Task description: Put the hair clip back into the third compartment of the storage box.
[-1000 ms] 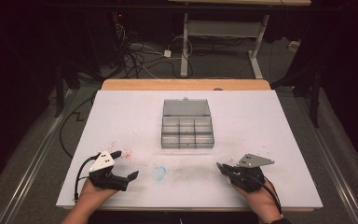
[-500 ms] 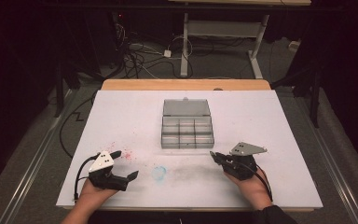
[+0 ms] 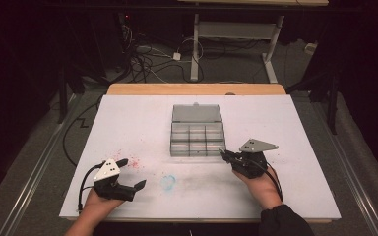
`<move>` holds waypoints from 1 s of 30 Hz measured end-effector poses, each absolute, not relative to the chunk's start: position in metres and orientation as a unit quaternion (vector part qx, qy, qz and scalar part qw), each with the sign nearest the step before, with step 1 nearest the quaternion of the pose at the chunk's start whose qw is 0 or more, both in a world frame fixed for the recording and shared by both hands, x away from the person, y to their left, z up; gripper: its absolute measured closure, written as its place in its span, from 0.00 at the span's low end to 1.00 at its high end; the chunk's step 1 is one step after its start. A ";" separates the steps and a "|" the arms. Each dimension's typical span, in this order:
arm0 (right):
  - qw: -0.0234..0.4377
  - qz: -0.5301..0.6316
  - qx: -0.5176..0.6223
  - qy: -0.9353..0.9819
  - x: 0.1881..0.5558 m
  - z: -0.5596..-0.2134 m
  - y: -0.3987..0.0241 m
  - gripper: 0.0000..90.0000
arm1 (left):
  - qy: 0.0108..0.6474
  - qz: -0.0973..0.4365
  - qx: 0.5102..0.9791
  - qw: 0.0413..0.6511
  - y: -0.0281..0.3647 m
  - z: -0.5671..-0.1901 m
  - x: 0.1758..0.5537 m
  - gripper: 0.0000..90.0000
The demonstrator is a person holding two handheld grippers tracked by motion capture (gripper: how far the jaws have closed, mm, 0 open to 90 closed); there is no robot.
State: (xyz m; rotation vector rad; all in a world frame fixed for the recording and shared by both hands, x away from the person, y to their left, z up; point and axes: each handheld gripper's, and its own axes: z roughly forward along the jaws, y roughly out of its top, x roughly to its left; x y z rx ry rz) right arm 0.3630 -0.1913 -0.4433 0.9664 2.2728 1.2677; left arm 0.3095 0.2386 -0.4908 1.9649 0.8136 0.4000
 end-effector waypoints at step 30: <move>0.189 0.437 0.358 0.803 0.419 -0.429 -0.172 0.93 | 0.329 0.163 0.802 0.471 0.239 -0.491 0.309 0.00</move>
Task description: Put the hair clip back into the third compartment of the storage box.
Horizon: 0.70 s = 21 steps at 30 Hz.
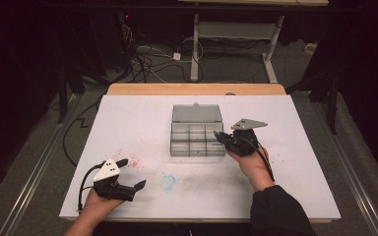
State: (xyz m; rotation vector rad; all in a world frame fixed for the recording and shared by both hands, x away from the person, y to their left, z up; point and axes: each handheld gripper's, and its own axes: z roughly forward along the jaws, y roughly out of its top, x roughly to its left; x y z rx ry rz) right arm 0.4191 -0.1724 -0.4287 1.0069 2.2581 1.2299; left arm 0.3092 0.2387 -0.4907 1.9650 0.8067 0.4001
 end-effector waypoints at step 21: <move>0.188 0.410 0.375 0.809 0.462 -0.435 -0.160 0.93 | 0.330 0.161 0.802 0.471 0.239 -0.491 0.310 0.00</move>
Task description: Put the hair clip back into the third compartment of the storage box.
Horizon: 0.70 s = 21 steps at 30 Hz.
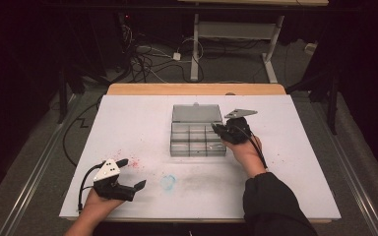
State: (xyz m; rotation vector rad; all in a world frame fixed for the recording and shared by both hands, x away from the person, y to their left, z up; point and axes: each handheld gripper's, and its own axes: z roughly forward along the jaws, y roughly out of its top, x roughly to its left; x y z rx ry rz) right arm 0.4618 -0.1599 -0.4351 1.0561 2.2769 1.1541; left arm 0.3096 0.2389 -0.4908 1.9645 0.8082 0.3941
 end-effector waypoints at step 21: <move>0.175 0.375 0.385 0.825 0.479 -0.449 -0.148 0.93 | 0.329 0.160 0.802 0.472 0.239 -0.491 0.310 0.00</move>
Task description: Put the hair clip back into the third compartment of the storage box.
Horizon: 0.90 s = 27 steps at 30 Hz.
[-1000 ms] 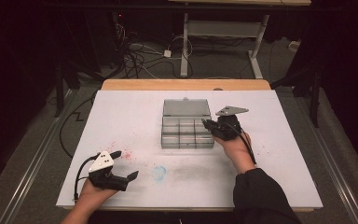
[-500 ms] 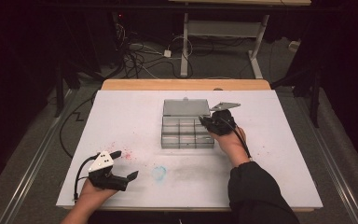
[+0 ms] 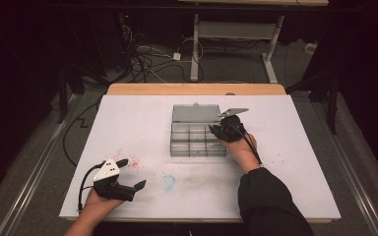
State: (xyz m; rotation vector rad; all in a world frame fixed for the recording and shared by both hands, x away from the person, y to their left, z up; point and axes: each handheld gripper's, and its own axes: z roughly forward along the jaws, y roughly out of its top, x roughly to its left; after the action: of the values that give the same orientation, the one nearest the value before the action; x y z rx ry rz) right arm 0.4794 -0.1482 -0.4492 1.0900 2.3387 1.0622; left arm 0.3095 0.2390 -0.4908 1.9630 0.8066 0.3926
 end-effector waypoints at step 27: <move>0.159 0.377 0.385 0.827 0.483 -0.454 -0.146 0.84 | 0.327 0.159 0.803 0.473 0.239 -0.491 0.309 0.00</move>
State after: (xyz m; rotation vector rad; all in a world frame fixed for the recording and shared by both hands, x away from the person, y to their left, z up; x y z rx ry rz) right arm 0.4830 -0.1460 -0.4544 1.1011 2.3632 1.0781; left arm 0.3095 0.2391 -0.4908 1.9643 0.8010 0.3899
